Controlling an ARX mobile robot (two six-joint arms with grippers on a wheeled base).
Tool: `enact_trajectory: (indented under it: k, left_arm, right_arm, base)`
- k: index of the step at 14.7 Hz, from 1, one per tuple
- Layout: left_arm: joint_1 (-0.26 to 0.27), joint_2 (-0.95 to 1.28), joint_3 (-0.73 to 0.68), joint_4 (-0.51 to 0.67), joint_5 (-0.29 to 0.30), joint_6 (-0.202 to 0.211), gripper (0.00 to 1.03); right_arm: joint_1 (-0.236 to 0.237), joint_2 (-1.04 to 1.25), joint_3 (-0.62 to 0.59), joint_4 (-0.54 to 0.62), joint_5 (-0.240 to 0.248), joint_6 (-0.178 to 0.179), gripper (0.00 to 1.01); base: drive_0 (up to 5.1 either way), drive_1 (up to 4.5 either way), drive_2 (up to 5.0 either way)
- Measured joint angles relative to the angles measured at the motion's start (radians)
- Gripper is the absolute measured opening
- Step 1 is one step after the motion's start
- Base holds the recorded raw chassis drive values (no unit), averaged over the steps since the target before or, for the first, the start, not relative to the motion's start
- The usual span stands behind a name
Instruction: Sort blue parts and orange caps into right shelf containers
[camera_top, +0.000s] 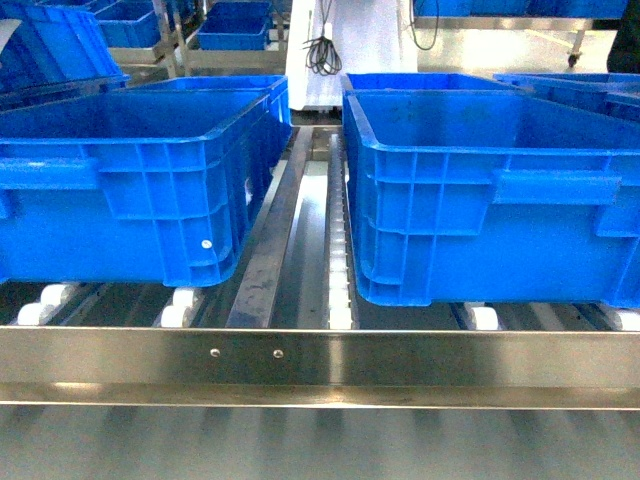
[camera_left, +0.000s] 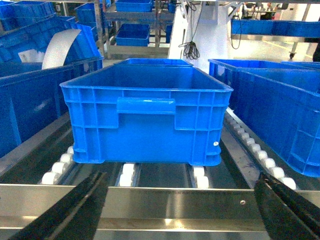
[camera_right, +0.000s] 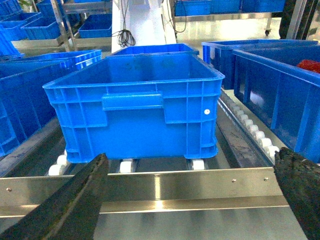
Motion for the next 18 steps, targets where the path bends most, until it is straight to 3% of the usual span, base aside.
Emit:
enact_trajectory:
  k: [1, 18]
  left_arm:
    - [0.000, 0.000, 0.000, 0.000, 0.000, 0.000, 0.99]
    - [0.000, 0.000, 0.000, 0.000, 0.000, 0.000, 0.98]
  right_arm:
    - [0.000, 0.000, 0.000, 0.000, 0.000, 0.000, 0.99]
    - [0.000, 0.000, 0.000, 0.000, 0.000, 0.000, 0.98]
  base:
    - [0.0, 0.00, 0.0]
    - [0.0, 0.00, 0.0]
